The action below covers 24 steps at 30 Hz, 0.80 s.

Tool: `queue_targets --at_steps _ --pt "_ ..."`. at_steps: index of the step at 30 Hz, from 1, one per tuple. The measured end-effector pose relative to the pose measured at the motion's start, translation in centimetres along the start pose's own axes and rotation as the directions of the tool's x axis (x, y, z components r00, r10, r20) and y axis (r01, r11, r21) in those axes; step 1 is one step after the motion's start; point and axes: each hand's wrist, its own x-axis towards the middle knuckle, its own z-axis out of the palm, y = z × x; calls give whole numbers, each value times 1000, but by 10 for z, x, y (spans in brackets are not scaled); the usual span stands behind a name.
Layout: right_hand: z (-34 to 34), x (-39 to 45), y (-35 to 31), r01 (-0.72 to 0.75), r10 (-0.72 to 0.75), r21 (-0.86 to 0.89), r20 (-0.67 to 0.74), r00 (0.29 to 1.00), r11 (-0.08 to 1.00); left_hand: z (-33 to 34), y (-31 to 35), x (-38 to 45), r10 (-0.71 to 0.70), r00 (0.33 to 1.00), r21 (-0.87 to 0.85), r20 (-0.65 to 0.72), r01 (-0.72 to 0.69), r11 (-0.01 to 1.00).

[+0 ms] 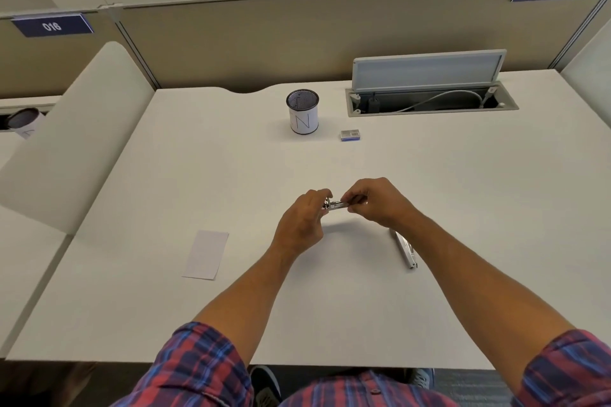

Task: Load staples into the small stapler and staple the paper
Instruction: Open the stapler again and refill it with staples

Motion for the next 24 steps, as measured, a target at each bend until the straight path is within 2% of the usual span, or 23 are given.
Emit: queue_targets --at_steps 4,10,12,17,24 --pt "-2 4 0 125 -119 -131 54 991 983 0 -3 1 -9 1000 -4 2 9 1000" --pt "-5 9 3 228 -178 -324 178 968 918 1 -4 3 -7 1000 -27 -5 7 1000" --pt "-6 8 3 256 -204 -324 185 961 911 1 -5 3 1 1000 -22 -4 -1 1000" --pt "-4 9 -3 227 -218 -193 66 974 955 3 -6 2 16 1000 9 1 -16 1000" --pt "5 11 -10 185 -173 -190 79 982 964 3 -3 4 32 999 16 -9 -32 999"
